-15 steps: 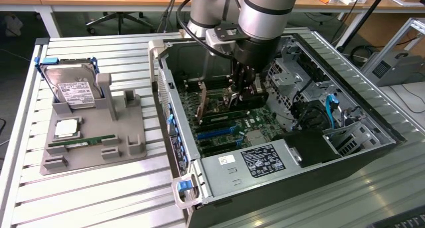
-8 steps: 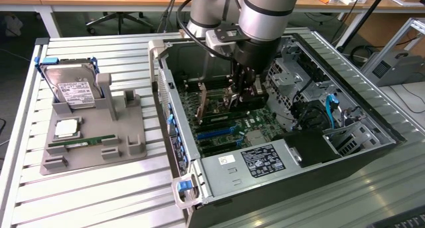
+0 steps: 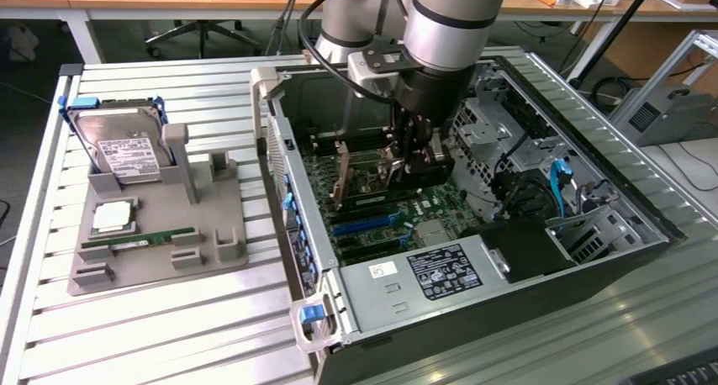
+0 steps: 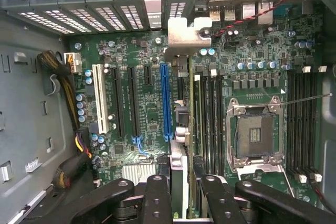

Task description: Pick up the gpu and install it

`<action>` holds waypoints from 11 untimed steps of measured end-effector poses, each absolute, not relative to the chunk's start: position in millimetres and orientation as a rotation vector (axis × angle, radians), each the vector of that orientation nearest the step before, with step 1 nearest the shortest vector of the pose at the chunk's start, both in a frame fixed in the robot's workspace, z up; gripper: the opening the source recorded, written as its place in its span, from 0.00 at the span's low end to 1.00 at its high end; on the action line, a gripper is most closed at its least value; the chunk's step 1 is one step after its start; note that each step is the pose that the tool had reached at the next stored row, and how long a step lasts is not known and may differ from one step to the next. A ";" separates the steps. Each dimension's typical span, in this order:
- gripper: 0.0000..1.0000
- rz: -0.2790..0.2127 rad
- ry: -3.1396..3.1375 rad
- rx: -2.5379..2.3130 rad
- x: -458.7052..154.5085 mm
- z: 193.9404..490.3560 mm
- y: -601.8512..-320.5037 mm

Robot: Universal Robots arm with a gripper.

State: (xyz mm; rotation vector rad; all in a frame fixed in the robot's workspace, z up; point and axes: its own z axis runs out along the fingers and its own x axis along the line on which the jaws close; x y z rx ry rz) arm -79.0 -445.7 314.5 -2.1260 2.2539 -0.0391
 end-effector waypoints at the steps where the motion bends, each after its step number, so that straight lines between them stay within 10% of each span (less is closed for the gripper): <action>1: 0.27 -0.039 2.254 -2.126 -79.0 314.4 -445.8; 11: 0.27 -0.039 2.254 -2.126 -79.6 313.9 -448.2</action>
